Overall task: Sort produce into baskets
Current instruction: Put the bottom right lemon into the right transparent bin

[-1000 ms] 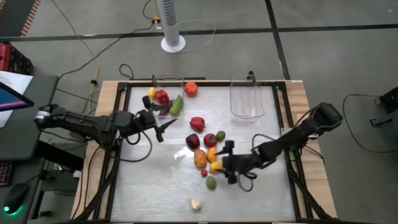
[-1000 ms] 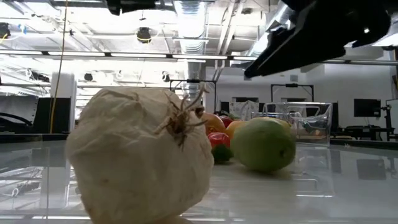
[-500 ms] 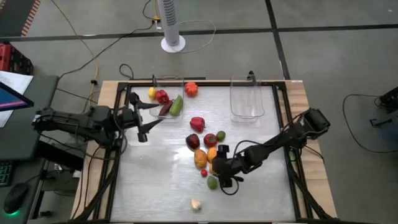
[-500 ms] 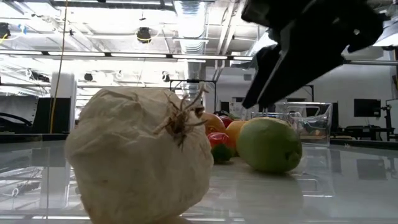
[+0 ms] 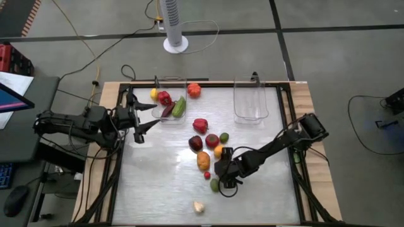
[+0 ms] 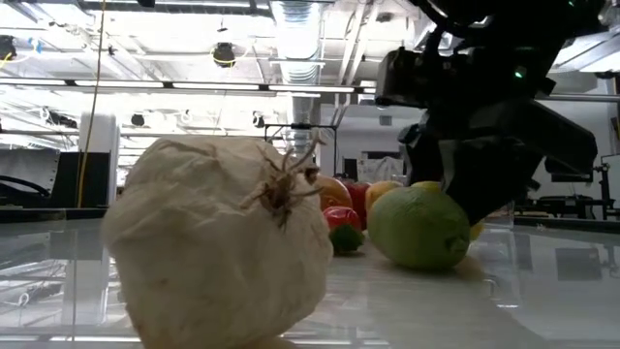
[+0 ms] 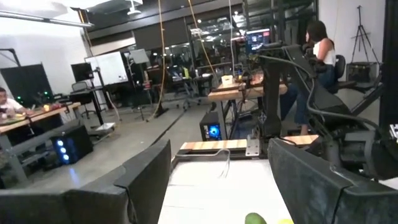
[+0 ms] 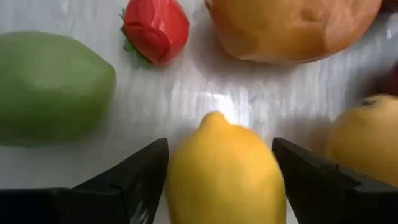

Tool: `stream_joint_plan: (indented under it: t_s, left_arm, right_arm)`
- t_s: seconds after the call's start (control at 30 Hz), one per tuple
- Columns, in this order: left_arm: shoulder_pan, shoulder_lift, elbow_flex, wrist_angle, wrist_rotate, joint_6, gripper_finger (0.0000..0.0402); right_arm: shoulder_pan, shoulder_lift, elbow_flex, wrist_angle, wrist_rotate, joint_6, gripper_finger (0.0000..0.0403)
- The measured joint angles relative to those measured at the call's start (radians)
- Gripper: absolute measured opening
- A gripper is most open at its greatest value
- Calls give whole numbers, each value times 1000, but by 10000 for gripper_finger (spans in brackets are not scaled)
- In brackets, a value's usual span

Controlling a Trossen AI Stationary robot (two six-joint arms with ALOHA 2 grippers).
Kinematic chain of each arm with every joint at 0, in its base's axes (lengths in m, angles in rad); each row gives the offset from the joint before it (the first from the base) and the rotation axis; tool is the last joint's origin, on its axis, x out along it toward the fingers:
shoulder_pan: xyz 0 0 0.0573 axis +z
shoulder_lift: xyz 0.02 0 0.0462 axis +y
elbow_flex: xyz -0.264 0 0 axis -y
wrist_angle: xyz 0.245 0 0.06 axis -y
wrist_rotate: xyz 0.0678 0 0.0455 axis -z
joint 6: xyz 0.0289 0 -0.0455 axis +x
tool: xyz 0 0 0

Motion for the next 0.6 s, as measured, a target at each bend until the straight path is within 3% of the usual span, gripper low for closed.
stream_joint_plan:
  t_s: [0.33,0.5,0.6]
  left_arm:
    - [0,3,0,-1,-12,23,256]
    - [0,3,0,-1,-35,12,256]
    - [0,3,0,-1,-35,5,256]
  right_arm:
    - [-15,-1,1,-30,19,23,228]
    - [-43,-52,25,-217,35,23,227]
    - [-59,-145,62,-313,105,17,229]
